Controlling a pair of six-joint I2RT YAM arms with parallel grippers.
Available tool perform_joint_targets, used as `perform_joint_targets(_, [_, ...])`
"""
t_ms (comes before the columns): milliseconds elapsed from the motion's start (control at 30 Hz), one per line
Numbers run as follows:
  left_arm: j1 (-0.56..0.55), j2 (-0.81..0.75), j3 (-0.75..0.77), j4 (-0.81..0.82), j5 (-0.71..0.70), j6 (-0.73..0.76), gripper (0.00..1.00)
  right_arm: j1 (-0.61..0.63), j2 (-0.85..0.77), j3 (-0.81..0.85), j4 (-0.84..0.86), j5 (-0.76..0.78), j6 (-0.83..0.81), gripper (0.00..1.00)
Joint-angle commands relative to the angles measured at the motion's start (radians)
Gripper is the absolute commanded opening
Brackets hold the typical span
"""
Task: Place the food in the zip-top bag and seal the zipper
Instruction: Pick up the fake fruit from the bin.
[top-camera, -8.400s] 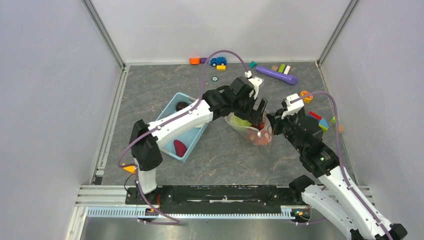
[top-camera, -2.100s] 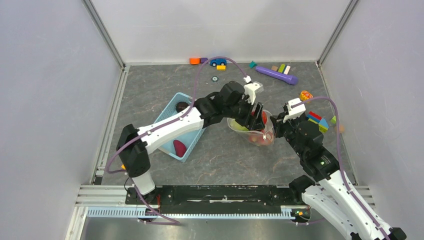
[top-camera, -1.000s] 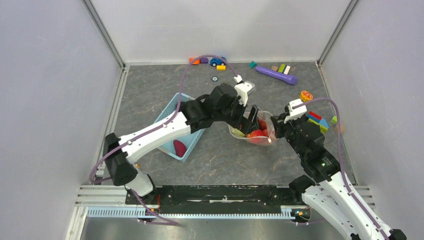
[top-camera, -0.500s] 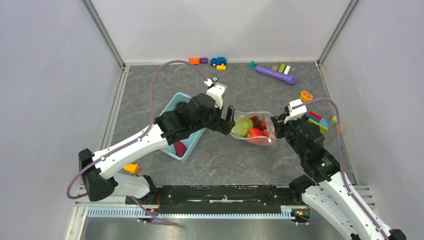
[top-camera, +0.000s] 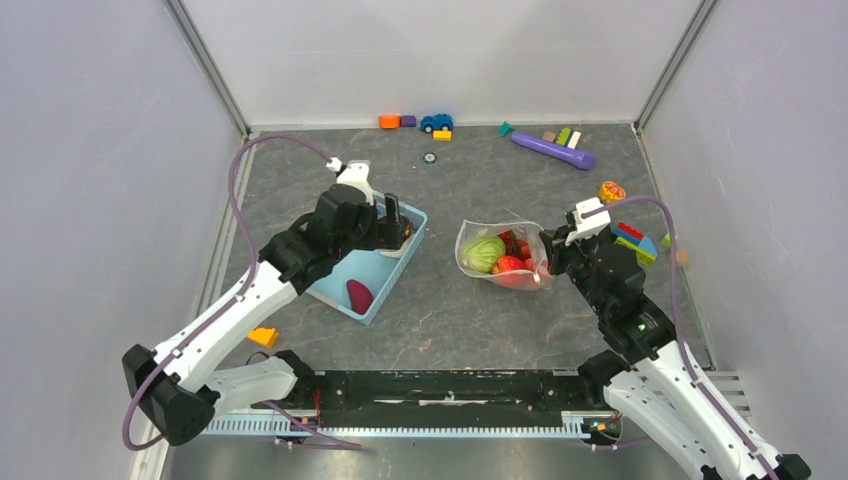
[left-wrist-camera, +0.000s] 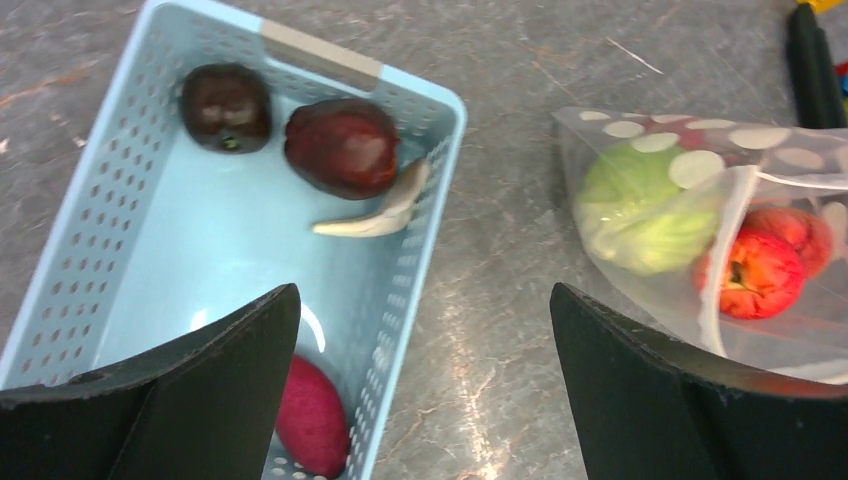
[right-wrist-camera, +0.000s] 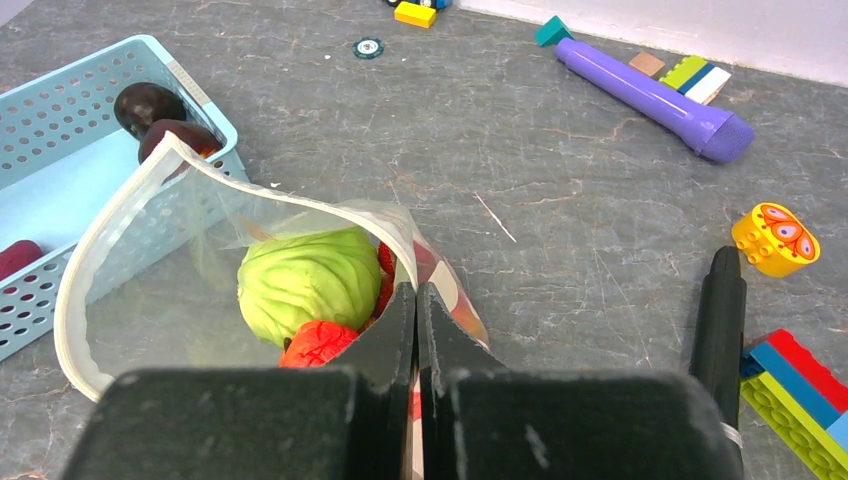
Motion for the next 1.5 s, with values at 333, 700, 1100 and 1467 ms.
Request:
perform_joint_targets(333, [0.243, 0.051, -0.106, 0.239, 0.134, 0.000, 1.00, 0.001, 0.010, -0.001, 0.078, -0.066, -0.078, 0.00])
perform_joint_targets(700, [0.346, 0.194, -0.106, 0.322, 0.176, 0.005, 1.00, 0.002, 0.002, 0.014, 0.089, -0.092, -0.123, 0.00])
perform_joint_targets(1100, [0.384, 0.335, -0.075, 0.383, 0.186, 0.010, 1.00, 0.002, 0.047, 0.025, 0.092, -0.090, -0.123, 0.00])
perform_joint_targets(1467, [0.390, 0.471, -0.031, 0.379, 0.207, -0.014, 1.00, 0.002, 0.066, 0.031, 0.100, -0.107, -0.124, 0.00])
